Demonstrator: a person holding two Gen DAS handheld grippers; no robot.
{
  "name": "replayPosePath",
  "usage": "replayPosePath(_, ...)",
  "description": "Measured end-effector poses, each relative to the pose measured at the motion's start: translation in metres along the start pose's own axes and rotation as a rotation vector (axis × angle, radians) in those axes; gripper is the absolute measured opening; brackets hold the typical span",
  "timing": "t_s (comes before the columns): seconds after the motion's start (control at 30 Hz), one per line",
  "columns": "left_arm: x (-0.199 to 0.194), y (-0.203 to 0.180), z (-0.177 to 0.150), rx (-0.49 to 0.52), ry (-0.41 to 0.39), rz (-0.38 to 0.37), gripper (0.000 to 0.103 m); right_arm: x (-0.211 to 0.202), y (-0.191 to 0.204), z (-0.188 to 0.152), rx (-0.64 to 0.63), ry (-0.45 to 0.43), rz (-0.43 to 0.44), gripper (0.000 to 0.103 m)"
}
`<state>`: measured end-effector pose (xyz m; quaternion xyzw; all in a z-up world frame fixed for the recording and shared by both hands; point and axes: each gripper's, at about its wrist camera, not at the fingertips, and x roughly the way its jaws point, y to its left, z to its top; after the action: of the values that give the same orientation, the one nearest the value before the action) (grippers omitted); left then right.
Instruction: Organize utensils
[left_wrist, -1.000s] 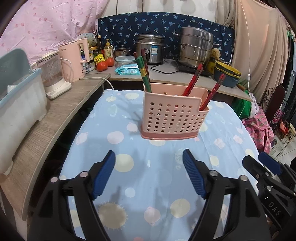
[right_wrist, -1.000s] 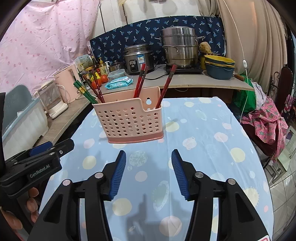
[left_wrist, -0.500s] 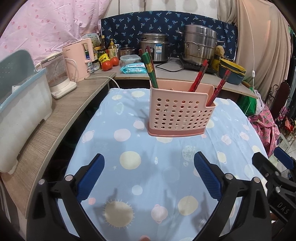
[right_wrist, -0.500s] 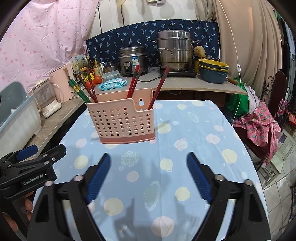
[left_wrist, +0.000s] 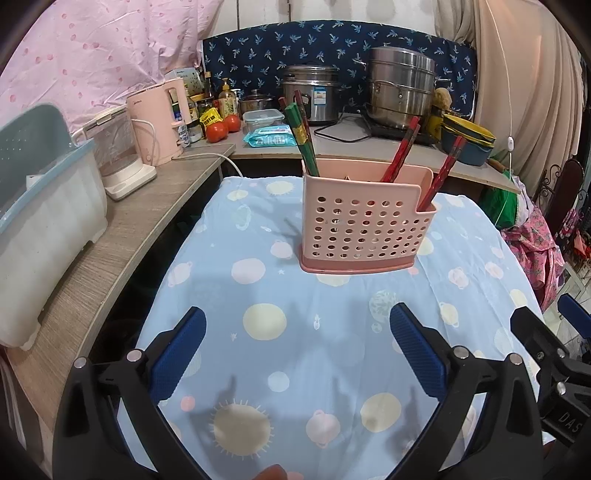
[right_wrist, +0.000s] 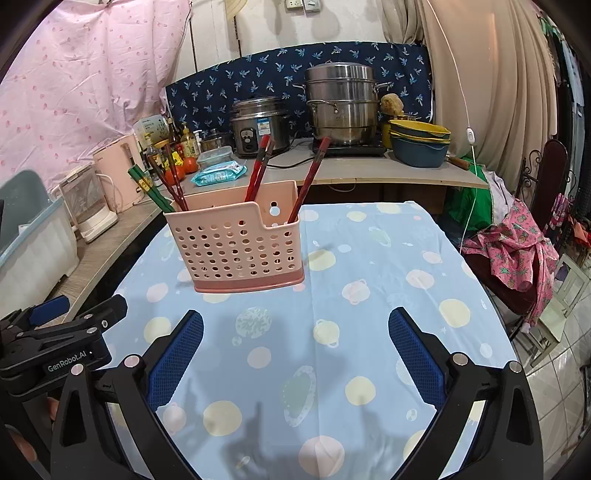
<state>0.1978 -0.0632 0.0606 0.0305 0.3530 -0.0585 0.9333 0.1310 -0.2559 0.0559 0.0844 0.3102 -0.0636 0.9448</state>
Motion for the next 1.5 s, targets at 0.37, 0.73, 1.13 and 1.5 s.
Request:
replayPosePath(0.37,0.002,0.000,-0.001,-0.004,0.008,0.020,0.096,0.006,0.001,-0.003,0.005,0.025,0.009,0.096)
replayPosePath(0.73,0.002,-0.003,-0.003,0.003,0.013,0.028,0.096,0.009,0.002,-0.008,0.005,0.038,0.014,0.096)
replayPosePath(1.13,0.001,-0.006,-0.005,0.014,0.008,0.037,0.096,0.010,0.004,-0.010,0.004,0.046,0.014,0.096)
replayPosePath(1.5,0.004,-0.005,-0.007,0.004,0.021,0.060,0.096,0.013,0.005,-0.012,0.005,0.058,0.013,0.096)
